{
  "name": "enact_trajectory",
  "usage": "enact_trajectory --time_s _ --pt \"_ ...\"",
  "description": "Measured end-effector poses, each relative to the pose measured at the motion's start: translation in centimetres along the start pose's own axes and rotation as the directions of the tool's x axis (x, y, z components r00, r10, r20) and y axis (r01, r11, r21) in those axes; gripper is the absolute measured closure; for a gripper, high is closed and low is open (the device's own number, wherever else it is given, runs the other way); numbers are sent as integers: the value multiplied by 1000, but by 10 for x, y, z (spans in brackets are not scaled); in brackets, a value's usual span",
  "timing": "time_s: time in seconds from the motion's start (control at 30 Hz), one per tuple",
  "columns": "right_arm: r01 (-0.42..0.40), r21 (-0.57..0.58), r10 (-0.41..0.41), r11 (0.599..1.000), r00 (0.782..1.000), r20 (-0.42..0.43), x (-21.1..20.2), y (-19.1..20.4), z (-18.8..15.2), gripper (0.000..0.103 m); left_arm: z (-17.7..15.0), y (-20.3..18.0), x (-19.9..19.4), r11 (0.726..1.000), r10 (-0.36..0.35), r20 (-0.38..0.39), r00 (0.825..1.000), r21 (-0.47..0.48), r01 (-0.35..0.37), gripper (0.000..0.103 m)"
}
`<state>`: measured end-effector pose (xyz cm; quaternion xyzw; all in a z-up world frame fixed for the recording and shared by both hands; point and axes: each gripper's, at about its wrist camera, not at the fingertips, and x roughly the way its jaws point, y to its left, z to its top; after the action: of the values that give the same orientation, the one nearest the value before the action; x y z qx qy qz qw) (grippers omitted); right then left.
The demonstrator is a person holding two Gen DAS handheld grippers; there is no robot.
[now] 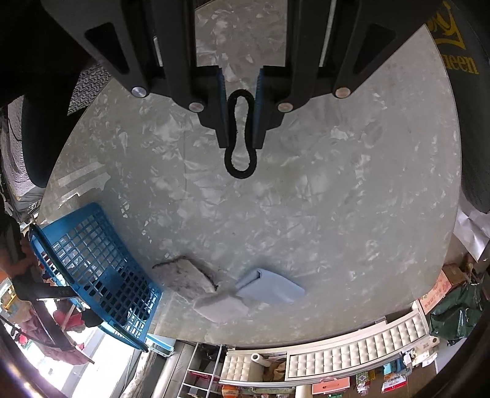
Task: Organize soft objects
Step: 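Lower the gauze cloth into the basket and open the right gripper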
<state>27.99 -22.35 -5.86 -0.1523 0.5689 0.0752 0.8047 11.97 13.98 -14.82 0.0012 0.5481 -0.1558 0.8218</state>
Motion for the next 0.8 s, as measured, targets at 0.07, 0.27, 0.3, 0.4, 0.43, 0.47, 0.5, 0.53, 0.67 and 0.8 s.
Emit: enact_trajectory --time_s 0.07,0.27,0.3,0.4,0.43,0.47,0.5,0.53,0.67,0.8 --pt "1 0 -1 1000 1000 -3 -1 0 0 82 1 0 0 1000 -2 0 1000 1 2 90" --pt "26 14 -27 1000 999 30 -12 6 -1 62 1 -1 -4 1000 7 12 1000 3 -7 90" --pt "17 19 -18 1000 999 35 -16 6 -2 53 1 1 -5 1000 8 16 1000 -2 -8 90" --pt "22 14 -23 1000 998 60 -26 8 -6 31 1 2 -11 1000 15 29 999 -14 -14 90" --pt "32 11 -33 999 997 70 -28 7 -7 27 1 3 -13 1000 16 33 999 -19 -16 90" --pt "28 6 -28 1000 996 81 -31 9 -9 21 1 3 -15 1000 17 36 999 -23 -16 90" --pt "28 5 -29 1000 996 85 -32 8 -10 13 1 2 -17 1000 18 41 999 -24 -17 90" --pt "31 2 -31 1000 996 88 -34 8 -11 11 0 2 -19 1000 19 45 999 -24 -18 90" --pt "42 -13 -40 999 993 113 -46 9 -16 0 2 -3 -27 1000 14 61 998 -14 -13 90" --pt "28 -8 -27 1000 990 141 -64 5 -30 0 6 -12 -37 1000 10 80 997 2 -10 90"
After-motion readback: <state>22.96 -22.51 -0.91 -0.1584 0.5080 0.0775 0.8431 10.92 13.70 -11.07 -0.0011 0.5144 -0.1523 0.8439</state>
